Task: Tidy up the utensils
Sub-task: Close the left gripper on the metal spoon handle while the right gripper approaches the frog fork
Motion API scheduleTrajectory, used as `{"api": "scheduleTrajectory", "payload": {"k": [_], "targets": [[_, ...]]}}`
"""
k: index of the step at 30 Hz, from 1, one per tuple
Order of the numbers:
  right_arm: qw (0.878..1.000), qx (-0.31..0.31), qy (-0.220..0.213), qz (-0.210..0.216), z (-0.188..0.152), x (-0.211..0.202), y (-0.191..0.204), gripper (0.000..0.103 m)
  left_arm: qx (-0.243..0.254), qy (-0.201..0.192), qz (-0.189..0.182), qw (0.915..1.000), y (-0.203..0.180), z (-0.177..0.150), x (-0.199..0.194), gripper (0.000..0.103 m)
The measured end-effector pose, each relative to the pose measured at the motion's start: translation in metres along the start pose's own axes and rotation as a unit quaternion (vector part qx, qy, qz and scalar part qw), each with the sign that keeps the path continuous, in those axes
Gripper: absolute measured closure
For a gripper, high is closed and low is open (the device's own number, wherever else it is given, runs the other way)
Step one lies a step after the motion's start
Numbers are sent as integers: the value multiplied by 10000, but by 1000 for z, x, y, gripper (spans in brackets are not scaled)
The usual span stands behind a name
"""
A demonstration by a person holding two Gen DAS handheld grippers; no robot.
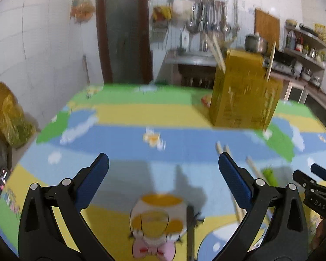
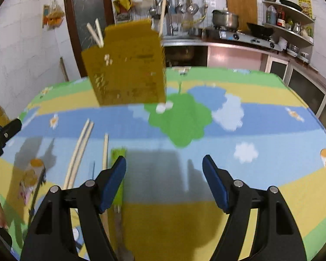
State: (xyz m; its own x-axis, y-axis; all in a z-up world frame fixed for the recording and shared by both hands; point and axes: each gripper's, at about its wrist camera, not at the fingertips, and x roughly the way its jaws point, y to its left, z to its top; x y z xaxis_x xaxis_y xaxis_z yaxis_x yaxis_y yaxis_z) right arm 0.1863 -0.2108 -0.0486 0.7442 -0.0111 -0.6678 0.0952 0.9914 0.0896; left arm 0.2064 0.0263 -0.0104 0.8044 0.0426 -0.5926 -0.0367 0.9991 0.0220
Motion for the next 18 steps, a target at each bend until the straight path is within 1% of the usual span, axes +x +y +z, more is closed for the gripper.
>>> {"api": "scheduleTrajectory", "payload": {"k": [2,3,6,9,13,18], "targets": [[9999,-105,74,-19,-9,3,5,31,-21,309,-2,9995,2,-14,6,5],[9999,-130,100,10,-9,3,7,31,-40,375,-30,9993,3,-18,8,5],[9999,-154,-13,23,-5,-1,10,31,-42,631,-51,9980,5,-30,13,5],[9996,-260,19,63,-3,2,18,31,-31,738,-69,9972,3,-32,16,5],[9986,-383,300,203,-2,16,25,32,-35,964,-160,9952,0,-39,22,5],[9976,-398,522,211,-1,28,29,34,139,1180,-153,9928,-7,-45,27,6]]}}
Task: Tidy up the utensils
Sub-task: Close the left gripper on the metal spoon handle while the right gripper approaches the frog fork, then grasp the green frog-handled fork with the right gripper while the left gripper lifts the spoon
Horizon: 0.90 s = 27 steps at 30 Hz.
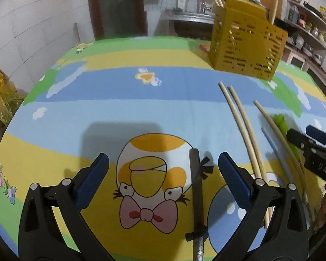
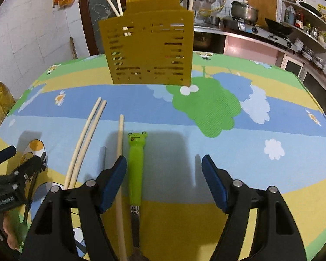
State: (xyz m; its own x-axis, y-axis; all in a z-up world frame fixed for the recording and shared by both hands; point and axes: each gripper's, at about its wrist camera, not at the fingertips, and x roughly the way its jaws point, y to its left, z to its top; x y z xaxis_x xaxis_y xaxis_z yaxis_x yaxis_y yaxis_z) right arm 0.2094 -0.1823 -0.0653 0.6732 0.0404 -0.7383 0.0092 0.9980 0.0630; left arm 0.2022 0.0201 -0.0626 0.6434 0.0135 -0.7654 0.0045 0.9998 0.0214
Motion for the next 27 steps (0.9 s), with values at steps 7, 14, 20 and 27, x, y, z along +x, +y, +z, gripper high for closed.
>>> {"api": "scheduleTrajectory", "payload": {"k": [7,14,20,27], "targets": [[9996,-82,263,8,3,9,8,47,-135,330,-207,9991,3,-3,7,19],[9991,-70,410,20,10,11,13,56,152,281,-196,9993,-8,-6,4,40],[9989,-60,460,52,15,16,15,59,357,339,-260,9984,-16,0,6,62],[9989,-10,469,86,16,19,16,71,350,444,-318,9979,-17,7,9,85]]}}
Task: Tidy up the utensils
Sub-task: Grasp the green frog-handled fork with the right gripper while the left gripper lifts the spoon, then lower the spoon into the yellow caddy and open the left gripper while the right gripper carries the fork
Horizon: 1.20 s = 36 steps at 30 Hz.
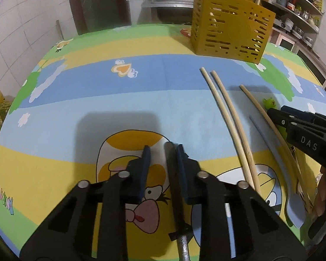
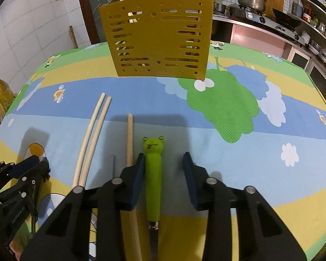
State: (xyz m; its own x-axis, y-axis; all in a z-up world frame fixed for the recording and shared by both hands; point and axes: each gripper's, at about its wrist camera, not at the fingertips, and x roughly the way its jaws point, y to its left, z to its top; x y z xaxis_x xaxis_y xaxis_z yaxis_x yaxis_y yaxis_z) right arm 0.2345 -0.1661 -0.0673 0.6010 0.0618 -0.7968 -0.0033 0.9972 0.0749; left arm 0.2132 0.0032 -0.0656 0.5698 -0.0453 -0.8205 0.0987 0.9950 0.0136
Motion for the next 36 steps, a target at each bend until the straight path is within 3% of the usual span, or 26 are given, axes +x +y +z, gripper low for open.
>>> {"api": "scheduleTrajectory", "payload": {"k": [1,4,12,18,21,24,31,36], "targets": [[10000,2,-12,2,0,0,0,76,-23,-10,-2,10000,1,1,0,92],[10000,46,-41,30,0,-1,-1,87,-51,-27,-36,10000,1,2,1,94],[9992,220,-286,153,-5,-16,-9,87,-269,-153,-95,9995,6,5,-5,95],[9948,490,-872,181,-9,-49,-21,87,-545,-915,-53,9943,18,12,-47,95],[9897,560,-1279,320,-11,-67,-26,87,-668,-1398,-111,9879,22,16,-74,95],[9840,497,-1704,151,-14,-87,-24,87,-725,-1851,-60,9800,24,18,-92,95],[9693,509,-2406,-20,-20,-123,-24,87,-745,-2316,6,9700,24,22,-109,95],[9632,418,-2652,-122,-26,-133,-20,87,-725,-2455,-48,9667,23,18,-113,95]]}}
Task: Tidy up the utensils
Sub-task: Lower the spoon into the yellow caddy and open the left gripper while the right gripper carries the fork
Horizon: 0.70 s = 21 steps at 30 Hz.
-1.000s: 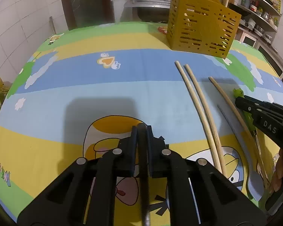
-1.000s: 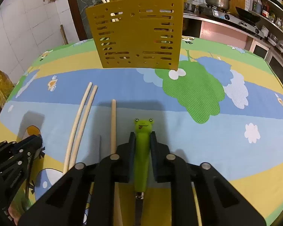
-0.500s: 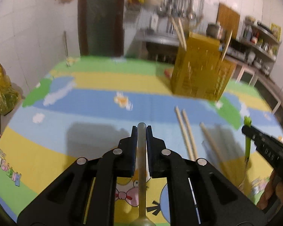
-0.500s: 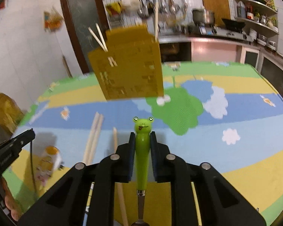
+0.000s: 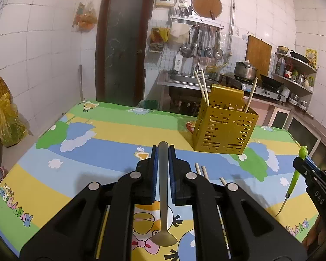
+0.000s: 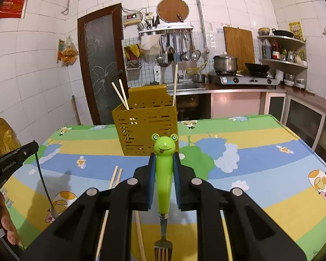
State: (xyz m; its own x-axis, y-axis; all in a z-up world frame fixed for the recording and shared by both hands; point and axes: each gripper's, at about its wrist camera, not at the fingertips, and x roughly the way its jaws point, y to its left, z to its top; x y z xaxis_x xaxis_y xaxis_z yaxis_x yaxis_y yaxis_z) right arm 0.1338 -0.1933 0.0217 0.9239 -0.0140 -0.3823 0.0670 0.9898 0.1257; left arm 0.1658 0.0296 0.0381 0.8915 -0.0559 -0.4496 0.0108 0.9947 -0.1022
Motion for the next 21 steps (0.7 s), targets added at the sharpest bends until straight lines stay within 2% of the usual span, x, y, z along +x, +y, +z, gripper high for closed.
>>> {"api": "scheduleTrajectory", "payload": {"k": [15,21], "targets": [[9998,5,-214,-14,-5,-12,-1,87,-41,-197,-61,9998,3,-3,-10,95],[9992,63,-404,13,9,-15,-3,87,16,-368,-183,9992,-6,16,-14,95]]}}
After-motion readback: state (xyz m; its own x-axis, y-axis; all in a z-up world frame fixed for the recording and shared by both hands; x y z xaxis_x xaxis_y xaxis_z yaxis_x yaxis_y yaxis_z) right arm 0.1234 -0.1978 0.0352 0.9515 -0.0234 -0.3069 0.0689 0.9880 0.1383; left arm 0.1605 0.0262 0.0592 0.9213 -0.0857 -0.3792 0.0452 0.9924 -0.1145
